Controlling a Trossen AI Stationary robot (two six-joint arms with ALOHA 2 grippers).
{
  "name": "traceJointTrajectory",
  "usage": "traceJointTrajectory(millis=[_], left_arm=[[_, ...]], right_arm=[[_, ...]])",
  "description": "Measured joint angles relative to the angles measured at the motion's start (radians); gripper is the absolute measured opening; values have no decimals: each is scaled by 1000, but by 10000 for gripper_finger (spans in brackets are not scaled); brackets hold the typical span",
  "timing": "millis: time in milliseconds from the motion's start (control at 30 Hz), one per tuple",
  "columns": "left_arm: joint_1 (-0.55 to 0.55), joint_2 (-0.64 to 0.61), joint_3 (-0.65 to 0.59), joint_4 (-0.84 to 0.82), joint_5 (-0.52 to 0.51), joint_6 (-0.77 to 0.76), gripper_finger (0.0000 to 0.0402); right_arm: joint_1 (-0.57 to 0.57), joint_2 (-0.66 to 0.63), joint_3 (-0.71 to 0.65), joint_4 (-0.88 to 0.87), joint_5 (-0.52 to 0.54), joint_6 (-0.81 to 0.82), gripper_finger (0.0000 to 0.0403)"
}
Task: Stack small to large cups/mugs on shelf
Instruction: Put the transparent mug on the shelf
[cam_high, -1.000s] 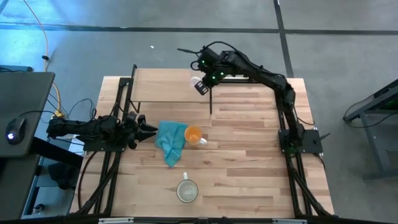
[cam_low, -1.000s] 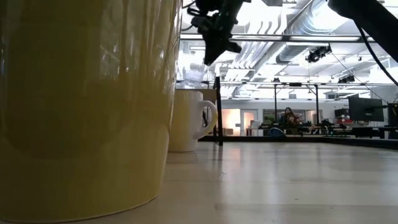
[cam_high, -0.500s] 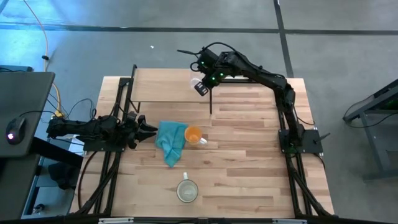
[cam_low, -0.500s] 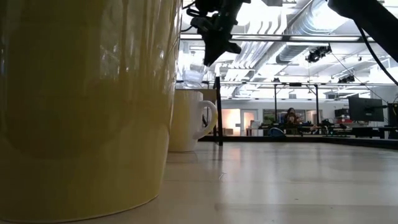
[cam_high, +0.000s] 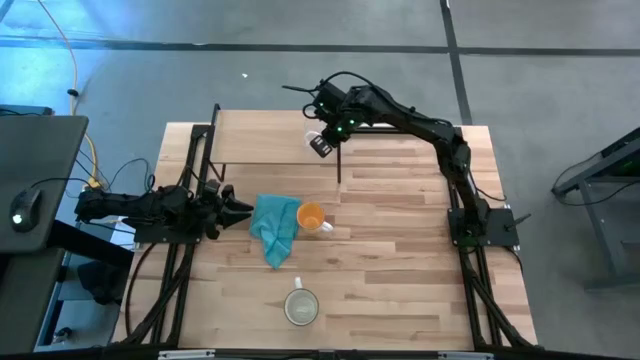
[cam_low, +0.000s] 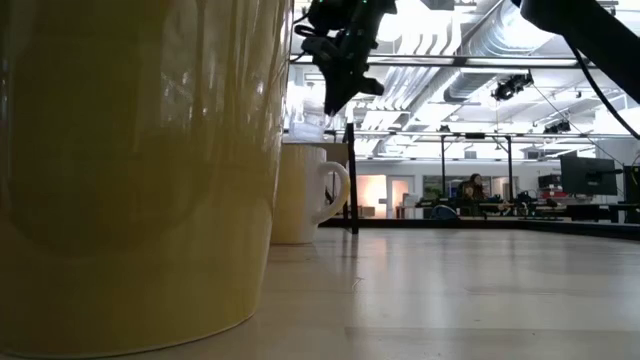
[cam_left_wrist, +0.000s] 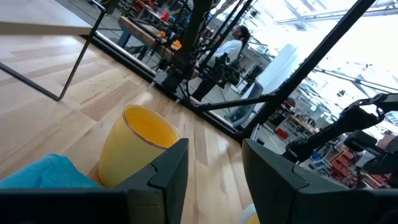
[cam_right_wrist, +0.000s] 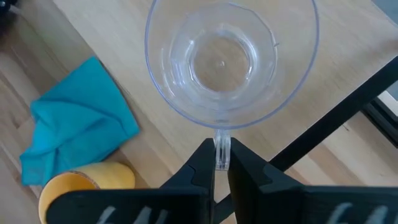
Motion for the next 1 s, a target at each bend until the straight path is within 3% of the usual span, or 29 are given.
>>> traceJointTrajectory(millis=[400,733,1000], left_arm=[[0,0,0,-2,8,3,138],[0,0,0,-2,8,3,138],[0,0,0,-2,8,2,138]], right_arm=[[0,2,0,1,-1,-8,17],[0,2,0,0,-2,-7,75],[4,2,0,27,-2,-11,78]])
